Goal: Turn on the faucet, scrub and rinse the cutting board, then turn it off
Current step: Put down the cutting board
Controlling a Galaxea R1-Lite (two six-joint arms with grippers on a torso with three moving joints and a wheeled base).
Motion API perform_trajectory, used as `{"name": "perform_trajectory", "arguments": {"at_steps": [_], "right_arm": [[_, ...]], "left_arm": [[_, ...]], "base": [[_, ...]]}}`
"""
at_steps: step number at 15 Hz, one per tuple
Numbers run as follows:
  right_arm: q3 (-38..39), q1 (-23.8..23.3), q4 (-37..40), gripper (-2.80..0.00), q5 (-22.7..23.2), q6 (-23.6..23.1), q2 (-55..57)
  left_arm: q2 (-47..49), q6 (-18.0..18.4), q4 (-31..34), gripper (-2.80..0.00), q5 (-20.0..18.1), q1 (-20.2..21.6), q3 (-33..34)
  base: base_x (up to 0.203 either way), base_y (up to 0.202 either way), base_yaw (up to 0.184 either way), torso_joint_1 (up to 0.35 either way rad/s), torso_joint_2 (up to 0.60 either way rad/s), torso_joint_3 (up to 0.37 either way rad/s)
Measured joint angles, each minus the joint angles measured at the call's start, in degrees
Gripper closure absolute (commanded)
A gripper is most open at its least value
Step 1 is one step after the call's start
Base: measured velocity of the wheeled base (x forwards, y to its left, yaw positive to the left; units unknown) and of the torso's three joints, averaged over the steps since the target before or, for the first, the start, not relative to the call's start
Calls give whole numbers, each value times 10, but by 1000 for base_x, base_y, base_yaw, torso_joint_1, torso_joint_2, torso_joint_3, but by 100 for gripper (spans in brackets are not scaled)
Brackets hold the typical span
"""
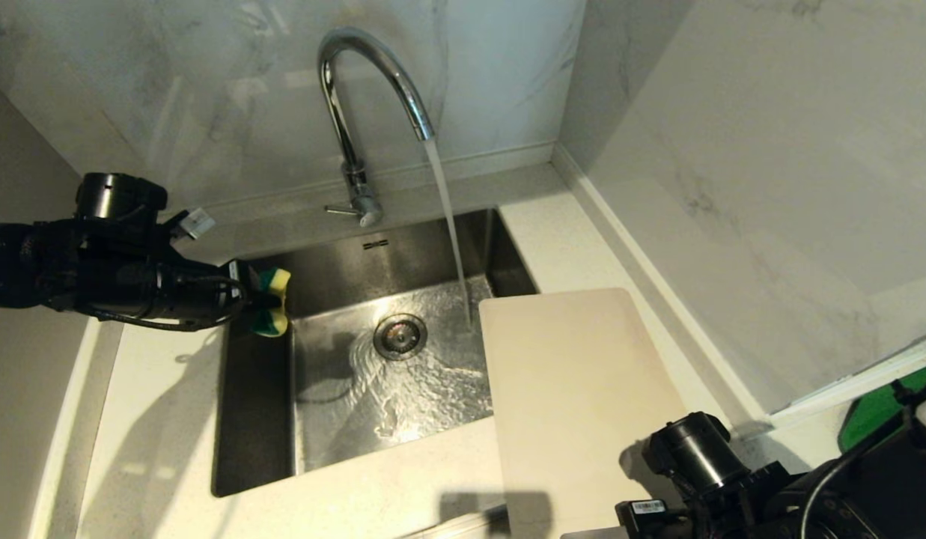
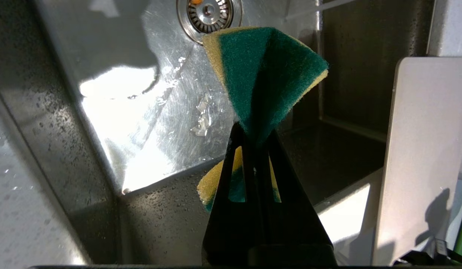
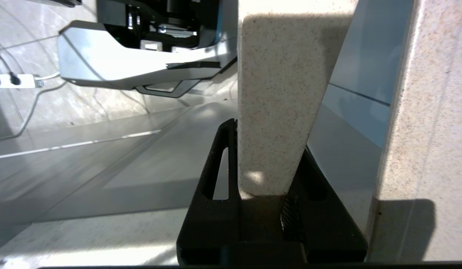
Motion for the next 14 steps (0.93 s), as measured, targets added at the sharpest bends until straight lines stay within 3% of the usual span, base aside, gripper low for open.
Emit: {"name": "perform_trajectory", "arguments": {"at_steps": [4, 14], "right_arm": [[-18, -22, -4, 0, 5, -13, 49], [-46, -25, -3, 0, 7, -13, 89]], "left_arm": [[14, 1, 0, 0, 0, 0, -9], [18, 2, 0, 0, 0, -4, -12]], "base": [[0, 0, 0, 0, 0, 0], [0, 0, 0, 0, 0, 0]]}}
